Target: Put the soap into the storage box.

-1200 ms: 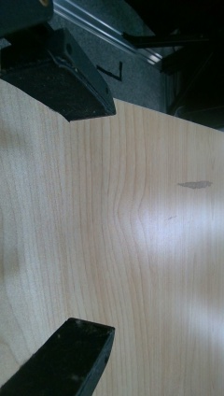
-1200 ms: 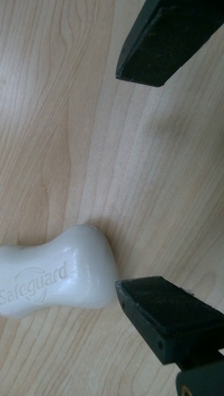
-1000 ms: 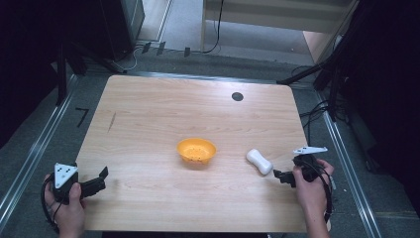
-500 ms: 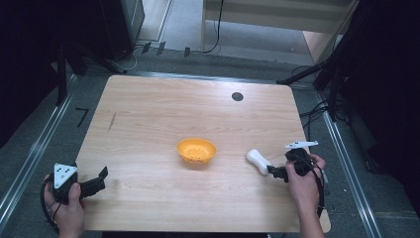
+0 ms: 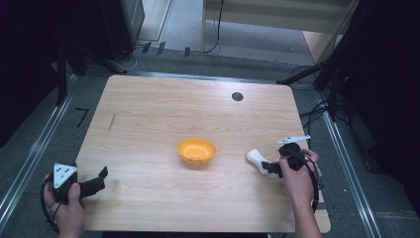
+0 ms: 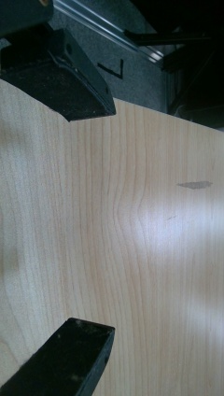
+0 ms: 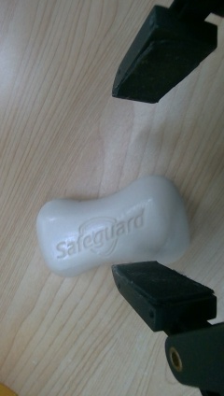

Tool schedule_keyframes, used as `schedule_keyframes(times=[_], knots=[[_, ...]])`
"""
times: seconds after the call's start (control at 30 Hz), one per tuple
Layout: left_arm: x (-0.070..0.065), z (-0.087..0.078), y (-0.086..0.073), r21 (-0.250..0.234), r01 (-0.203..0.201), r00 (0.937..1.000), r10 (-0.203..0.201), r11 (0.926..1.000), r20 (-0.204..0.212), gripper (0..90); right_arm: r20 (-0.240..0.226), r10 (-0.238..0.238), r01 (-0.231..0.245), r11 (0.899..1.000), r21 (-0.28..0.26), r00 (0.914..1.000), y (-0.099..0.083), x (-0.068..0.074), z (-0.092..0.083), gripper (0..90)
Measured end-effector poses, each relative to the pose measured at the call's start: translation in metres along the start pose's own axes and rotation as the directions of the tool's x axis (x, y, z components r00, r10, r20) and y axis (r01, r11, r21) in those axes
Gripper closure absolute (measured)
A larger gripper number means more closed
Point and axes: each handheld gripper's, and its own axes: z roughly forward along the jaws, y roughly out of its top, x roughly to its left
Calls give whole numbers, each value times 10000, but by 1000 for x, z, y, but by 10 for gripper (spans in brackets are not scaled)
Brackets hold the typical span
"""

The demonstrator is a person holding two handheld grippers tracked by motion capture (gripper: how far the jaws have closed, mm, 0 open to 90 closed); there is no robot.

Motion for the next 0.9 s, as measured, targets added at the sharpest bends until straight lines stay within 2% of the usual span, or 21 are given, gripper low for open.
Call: schedule_keyframes(times=[0.13,0.37,0.4,0.43,0.5,0.6,0.73,0.9], knots=[[0,0,0,-22,27,10000,-27,10000,8,0,-44,-326,328,9991,277,9995,7,5,5,180],[0,0,0,5,8,10000,-8,10000,-3,0,-358,-346,366,9977,566,9988,13,9,14,216],[0,0,0,-13,12,10000,-12,10000,-4,0,-512,-406,441,9965,707,9979,15,11,18,249],[0,0,0,-13,12,10000,-12,10000,-4,0,-512,-406,441,9965,707,9979,15,11,18,249],[0,0,0,-20,20,10000,-20,10000,12,0,-531,-354,400,9953,877,9980,19,12,22,307],[0,0,0,-12,4,10000,-4,10000,8,0,-619,-205,266,9947,992,9979,20,13,24,349],[1,0,0,-26,42,10000,-42,10000,31,0,-793,-264,370,9903,1342,9965,23,14,30,396],[0,0,0,-8,36,10000,-36,10000,30,0,-672,-383,489,9854,1628,9970,23,17,34,453]])
